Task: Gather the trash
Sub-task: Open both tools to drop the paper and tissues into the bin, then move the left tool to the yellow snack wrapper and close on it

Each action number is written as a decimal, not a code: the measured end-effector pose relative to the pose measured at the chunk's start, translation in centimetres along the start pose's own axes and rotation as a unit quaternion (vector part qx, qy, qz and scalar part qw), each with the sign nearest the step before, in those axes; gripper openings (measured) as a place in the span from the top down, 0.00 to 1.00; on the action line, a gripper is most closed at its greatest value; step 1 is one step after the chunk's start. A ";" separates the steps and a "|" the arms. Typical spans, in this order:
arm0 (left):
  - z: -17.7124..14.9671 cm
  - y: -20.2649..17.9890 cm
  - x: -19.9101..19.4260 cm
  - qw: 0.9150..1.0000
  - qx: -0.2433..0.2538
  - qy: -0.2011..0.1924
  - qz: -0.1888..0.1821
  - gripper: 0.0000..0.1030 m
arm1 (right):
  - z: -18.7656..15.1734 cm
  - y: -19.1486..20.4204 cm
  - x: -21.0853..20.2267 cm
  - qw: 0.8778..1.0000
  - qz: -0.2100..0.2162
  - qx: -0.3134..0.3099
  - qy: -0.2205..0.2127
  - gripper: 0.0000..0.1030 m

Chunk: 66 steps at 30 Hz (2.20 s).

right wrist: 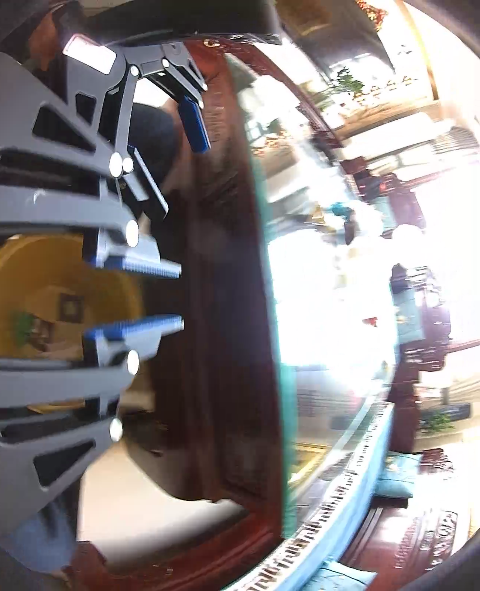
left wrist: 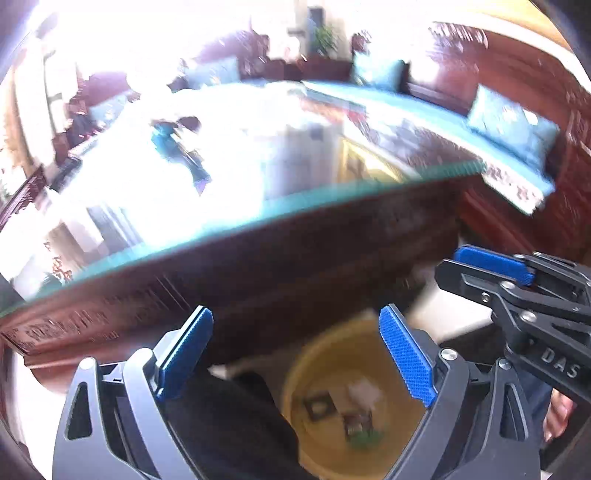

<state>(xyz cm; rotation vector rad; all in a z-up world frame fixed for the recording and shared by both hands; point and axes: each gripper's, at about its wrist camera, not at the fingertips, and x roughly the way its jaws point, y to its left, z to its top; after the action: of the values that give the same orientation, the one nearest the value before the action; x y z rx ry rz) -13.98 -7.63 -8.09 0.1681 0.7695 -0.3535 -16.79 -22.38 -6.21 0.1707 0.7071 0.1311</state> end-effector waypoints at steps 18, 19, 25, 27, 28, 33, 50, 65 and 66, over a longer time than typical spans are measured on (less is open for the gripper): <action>10.7 6.5 3.0 0.996 -0.036 -0.035 0.070 0.04 | 11.3 2.7 5.5 0.998 0.023 -0.017 -0.054 0.56; 11.0 6.9 3.4 0.996 -0.038 -0.033 0.071 0.04 | 11.8 2.6 6.1 0.998 0.022 -0.018 -0.054 0.56; 13.2 9.9 6.4 0.993 -0.094 -0.022 0.073 0.04 | 14.0 2.0 8.8 0.999 0.025 -0.016 -0.046 0.52; 14.2 11.0 7.6 0.990 -0.122 -0.014 0.066 0.04 | 14.4 1.9 9.3 0.998 0.029 -0.017 -0.044 0.52; 14.5 11.3 8.0 0.990 -0.130 -0.010 0.062 0.04 | 14.6 1.9 9.7 0.998 0.032 -0.017 -0.042 0.52; 15.3 12.1 10.1 0.987 -0.152 0.006 0.052 0.04 | 15.5 1.4 11.2 0.999 0.033 -0.010 -0.035 0.52; 15.4 11.7 13.3 0.988 -0.139 0.044 0.052 0.60 | 17.5 0.6 14.1 0.999 0.035 -0.030 -0.019 0.52; 16.0 13.0 13.8 0.985 -0.162 0.038 0.042 0.75 | 19.5 0.3 17.8 0.999 0.024 -0.039 0.007 0.52; 15.9 13.2 13.8 0.985 -0.165 0.037 0.041 0.75 | 19.5 0.5 17.9 0.999 0.027 -0.039 0.008 0.52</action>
<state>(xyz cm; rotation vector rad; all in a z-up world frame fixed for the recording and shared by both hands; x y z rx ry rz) 10.39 -3.19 -6.27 -0.0996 0.8817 -0.1371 9.49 -20.93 -2.89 0.1147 0.7126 0.2112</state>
